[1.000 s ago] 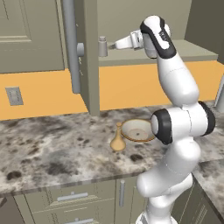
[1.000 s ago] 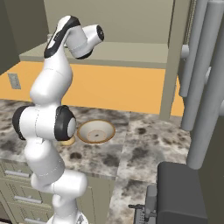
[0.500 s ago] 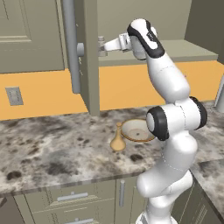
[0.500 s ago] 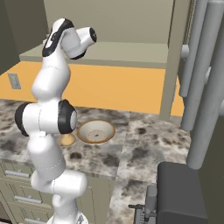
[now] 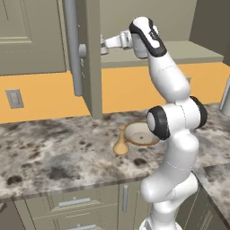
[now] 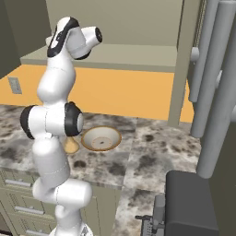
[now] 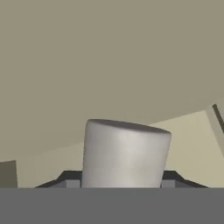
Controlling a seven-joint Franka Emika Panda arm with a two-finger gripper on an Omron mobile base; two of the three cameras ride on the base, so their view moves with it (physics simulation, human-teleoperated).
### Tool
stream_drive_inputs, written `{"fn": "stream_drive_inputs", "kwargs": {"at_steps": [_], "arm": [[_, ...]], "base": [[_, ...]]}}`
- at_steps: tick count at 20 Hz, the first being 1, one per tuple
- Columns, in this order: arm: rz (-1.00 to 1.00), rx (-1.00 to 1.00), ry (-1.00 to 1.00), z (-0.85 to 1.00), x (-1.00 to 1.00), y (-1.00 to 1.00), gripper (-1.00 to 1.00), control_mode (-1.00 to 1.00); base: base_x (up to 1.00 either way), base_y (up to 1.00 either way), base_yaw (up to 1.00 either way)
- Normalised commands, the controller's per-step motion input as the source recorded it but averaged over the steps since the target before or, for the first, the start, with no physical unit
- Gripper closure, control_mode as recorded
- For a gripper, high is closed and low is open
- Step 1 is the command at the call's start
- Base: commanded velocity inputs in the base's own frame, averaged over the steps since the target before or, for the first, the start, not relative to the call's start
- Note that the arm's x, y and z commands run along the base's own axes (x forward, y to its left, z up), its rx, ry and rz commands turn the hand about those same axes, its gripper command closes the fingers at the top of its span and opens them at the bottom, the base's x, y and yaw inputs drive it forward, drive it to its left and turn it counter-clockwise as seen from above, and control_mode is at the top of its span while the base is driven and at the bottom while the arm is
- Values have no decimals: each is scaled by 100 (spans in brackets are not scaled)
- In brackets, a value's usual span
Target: Retrieve the bottle and the shaker from the cabinet and place them next to the mixing bowl on the counter. Then add garlic from the fridge to the mixing bowl.
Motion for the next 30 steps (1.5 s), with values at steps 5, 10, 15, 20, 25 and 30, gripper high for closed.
{"fn": "stream_drive_inputs", "kwargs": {"at_steps": [5, 10, 15, 20, 25, 30], "arm": [[-34, 4, 0, 5, -90, -65, 100, -100], [-45, 0, -3, 7, -100, -19, 100, -100], [-37, -7, -6, 7, -100, -5, 100, -100], [-3, -9, -7, 0, -100, -91, 100, -100], [0, -8, -7, -14, -100, -96, 100, -100], [-14, -20, 0, -83, -68, -26, 100, -100]], "base": [[0, 0, 0], [0, 0, 0], [0, 0, 0], [0, 0, 0], [0, 0, 0], [0, 0, 0]]}}
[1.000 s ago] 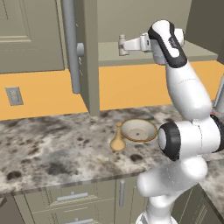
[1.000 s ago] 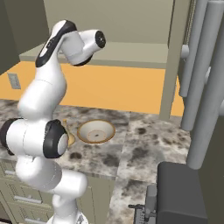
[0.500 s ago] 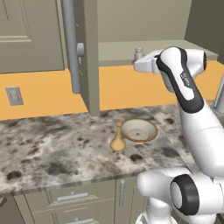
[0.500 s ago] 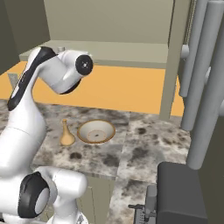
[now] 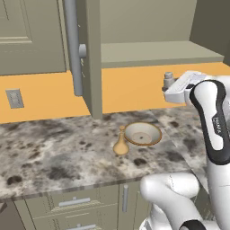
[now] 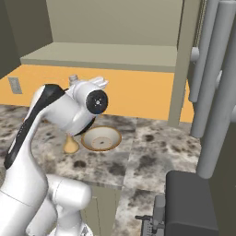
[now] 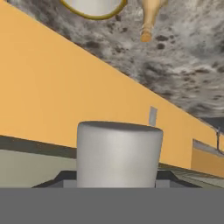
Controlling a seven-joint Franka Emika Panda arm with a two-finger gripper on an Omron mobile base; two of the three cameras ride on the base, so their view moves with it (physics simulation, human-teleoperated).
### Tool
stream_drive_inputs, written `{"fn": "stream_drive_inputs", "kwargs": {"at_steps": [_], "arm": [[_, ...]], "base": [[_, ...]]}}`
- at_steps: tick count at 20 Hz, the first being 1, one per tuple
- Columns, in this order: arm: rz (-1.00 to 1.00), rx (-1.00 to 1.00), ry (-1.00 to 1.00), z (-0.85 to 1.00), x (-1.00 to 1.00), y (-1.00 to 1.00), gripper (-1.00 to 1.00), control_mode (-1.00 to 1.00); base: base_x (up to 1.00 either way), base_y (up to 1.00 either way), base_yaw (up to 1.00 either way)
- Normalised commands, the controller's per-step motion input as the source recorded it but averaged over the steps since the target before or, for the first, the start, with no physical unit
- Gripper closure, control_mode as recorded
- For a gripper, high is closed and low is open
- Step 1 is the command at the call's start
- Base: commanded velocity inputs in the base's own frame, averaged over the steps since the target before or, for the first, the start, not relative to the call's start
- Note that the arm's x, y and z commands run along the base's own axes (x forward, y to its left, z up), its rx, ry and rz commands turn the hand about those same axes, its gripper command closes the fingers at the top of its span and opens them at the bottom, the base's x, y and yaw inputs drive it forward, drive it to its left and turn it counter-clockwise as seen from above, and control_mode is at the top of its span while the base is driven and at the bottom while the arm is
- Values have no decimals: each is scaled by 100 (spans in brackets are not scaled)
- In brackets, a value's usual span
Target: Retrieve the bottle and the shaker from the cabinet and place them next to the mixing bowl on the counter. Then add garlic from the fridge to the mixing bowl.
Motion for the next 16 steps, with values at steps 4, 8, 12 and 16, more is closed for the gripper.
{"fn": "stream_drive_inputs", "kwargs": {"at_steps": [4, 8, 12, 16], "arm": [[-6, -17, 0, -87, -28, -41, 100, -100], [-1, -8, 0, -68, -4, -65, 100, -100], [0, -6, 0, -62, 0, -32, 100, -100], [0, -2, 6, -56, 0, -34, 100, -100]], "base": [[0, 0, 0], [0, 0, 0], [0, 0, 0], [0, 0, 0]]}}
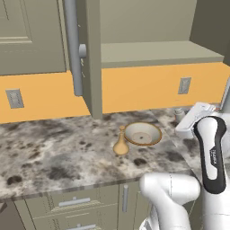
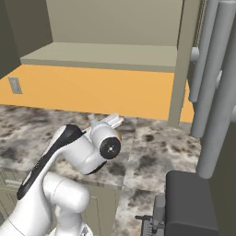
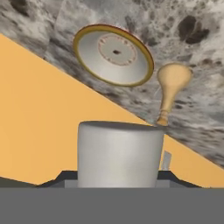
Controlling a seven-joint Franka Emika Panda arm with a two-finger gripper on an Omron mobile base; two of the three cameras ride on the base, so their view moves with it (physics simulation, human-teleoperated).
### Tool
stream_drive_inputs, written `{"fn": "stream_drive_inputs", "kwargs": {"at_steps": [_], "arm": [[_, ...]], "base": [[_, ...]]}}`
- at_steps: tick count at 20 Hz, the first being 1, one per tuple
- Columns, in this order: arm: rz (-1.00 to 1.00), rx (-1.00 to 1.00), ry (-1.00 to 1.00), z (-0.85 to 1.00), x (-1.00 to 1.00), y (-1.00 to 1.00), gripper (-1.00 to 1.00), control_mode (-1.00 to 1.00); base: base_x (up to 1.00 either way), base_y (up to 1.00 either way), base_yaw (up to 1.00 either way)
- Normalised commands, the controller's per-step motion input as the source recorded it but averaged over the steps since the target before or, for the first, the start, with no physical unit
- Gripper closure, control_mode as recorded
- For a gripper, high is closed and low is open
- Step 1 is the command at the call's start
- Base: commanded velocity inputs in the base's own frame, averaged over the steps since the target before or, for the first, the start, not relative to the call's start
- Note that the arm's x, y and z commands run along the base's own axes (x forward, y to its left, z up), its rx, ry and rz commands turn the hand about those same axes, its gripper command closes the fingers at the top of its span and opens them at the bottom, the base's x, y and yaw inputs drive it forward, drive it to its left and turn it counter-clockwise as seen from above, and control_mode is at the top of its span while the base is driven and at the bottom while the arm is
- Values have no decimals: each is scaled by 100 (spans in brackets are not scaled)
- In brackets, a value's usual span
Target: Retrieve the bottle and the shaker from the cabinet and place them next to the mixing bowl on the counter. Then add garlic from the fridge to the mixing bowl.
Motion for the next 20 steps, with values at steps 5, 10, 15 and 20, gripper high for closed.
{"fn": "stream_drive_inputs", "kwargs": {"at_steps": [5, 10, 15, 20], "arm": [[0, 6, 27, -46, 0, -29, 100, -100], [0, 15, 34, -44, 0, -32, 100, -100], [1, 26, 23, -40, 9, -56, 100, -100], [10, 9, -2, -50, 16, -15, 100, -100]], "base": [[0, 0, 0], [0, 0, 0], [0, 0, 0], [0, 0, 0]]}}
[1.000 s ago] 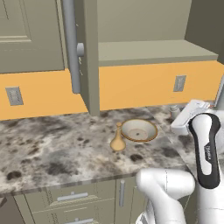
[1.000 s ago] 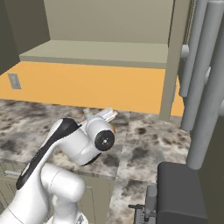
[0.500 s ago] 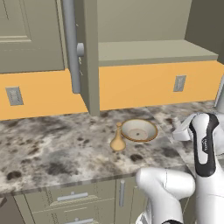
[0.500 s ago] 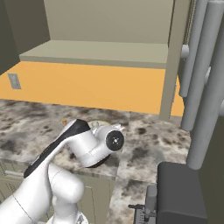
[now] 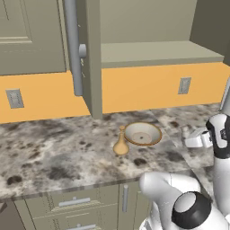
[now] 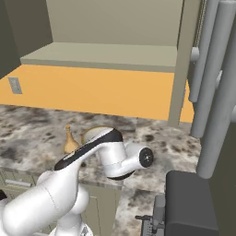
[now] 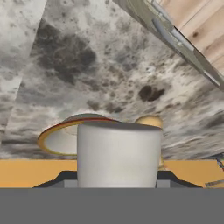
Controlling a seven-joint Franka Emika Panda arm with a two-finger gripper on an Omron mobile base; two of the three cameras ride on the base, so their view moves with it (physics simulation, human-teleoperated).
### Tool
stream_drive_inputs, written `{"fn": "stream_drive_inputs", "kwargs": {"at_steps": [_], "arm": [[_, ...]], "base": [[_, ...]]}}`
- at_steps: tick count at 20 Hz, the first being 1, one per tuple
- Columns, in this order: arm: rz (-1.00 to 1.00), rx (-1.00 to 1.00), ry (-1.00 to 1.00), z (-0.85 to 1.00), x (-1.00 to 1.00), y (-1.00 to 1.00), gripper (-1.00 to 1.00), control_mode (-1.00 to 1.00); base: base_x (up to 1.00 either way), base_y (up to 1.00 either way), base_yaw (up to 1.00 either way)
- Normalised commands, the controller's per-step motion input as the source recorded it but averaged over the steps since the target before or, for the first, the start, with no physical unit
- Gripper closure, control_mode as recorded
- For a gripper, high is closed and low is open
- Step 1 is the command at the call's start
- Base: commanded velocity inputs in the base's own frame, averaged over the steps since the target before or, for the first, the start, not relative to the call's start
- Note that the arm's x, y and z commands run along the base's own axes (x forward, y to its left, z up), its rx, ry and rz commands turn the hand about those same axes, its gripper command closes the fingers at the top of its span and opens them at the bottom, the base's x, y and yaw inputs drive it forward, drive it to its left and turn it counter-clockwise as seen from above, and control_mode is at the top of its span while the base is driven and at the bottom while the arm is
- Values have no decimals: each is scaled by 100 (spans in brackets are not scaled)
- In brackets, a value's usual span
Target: Retrieve the bottle and the shaker from the cabinet and place them next to the mixing bowl on the counter. Then add garlic from the fridge to the mixing bowl.
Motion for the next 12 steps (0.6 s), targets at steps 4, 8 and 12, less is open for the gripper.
{"fn": "stream_drive_inputs", "kwargs": {"at_steps": [4, 8, 12], "arm": [[14, 0, -18, -37, 26, 2, 100, -100], [12, 0, -14, -27, 30, 4, 100, -100], [11, 0, -10, -31, 28, 0, 100, -100]], "base": [[0, 0, 0], [0, 0, 0], [0, 0, 0]]}}
